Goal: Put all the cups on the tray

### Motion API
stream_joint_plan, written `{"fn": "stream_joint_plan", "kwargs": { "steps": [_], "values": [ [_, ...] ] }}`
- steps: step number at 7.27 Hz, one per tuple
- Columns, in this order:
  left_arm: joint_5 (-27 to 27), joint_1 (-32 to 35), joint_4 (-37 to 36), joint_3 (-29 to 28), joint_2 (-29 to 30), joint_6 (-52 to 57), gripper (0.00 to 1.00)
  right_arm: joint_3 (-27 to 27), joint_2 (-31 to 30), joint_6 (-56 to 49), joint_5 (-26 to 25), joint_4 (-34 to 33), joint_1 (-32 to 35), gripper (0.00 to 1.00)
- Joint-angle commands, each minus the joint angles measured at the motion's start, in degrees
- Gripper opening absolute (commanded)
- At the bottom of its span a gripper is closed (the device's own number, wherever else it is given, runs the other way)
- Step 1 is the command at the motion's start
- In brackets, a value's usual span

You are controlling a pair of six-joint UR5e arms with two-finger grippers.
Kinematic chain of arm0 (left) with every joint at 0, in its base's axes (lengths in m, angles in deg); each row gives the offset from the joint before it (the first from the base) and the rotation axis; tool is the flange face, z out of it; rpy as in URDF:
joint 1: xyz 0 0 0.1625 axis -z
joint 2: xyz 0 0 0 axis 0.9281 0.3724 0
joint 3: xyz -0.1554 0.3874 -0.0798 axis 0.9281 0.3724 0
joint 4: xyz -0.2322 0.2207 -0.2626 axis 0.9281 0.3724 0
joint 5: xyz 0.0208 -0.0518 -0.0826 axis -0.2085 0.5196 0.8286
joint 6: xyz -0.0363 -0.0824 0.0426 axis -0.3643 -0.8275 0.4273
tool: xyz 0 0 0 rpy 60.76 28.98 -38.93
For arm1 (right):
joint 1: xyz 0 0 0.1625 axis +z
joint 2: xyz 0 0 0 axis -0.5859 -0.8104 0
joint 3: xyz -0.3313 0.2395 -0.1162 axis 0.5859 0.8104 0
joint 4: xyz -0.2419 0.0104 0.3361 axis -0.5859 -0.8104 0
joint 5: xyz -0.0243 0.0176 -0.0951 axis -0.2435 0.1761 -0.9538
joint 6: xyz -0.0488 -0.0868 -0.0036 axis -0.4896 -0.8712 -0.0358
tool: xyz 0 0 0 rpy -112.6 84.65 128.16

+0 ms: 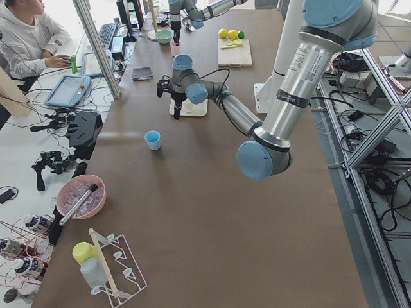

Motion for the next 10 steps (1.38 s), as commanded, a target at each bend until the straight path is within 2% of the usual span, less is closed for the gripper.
{"fn": "stream_joint_plan", "kwargs": {
  "steps": [1, 3, 5, 6, 8, 9, 10],
  "values": [
    [1.3, 6.5, 0.9, -10.8, 1.1, 7.6, 0.97, -1.6, 2.1, 3.7, 2.0, -0.3, -0.2, 0.00],
    [1.2, 6.9, 2.9, -20.0, 6.3, 6.7, 0.97, -4.2, 7.2, 12.9, 2.1, -0.7, -2.8, 0.00],
    [1.2, 6.8, 7.6, -24.8, 7.8, 4.7, 0.97, -5.2, 11.2, 20.7, 1.4, -0.1, -9.4, 0.00],
    [1.1, 6.6, 10.0, -27.6, 9.1, 3.8, 0.97, -5.4, 11.9, 21.3, 0.5, -0.1, -11.4, 0.00],
    [0.5, 3.5, 12.7, -28.9, 8.9, 1.0, 0.70, -5.7, 13.5, 22.3, -1.4, 0.0, -15.3, 0.00],
    [0.6, 2.6, 13.2, -28.4, 8.8, -1.2, 0.13, -6.4, 13.6, 23.6, -1.6, 0.0, -16.9, 0.00],
    [0.6, 2.4, 13.1, -28.4, 8.9, -1.0, 0.00, -6.8, 13.6, 23.6, -1.6, 0.0, -17.3, 0.00]
  ]
}}
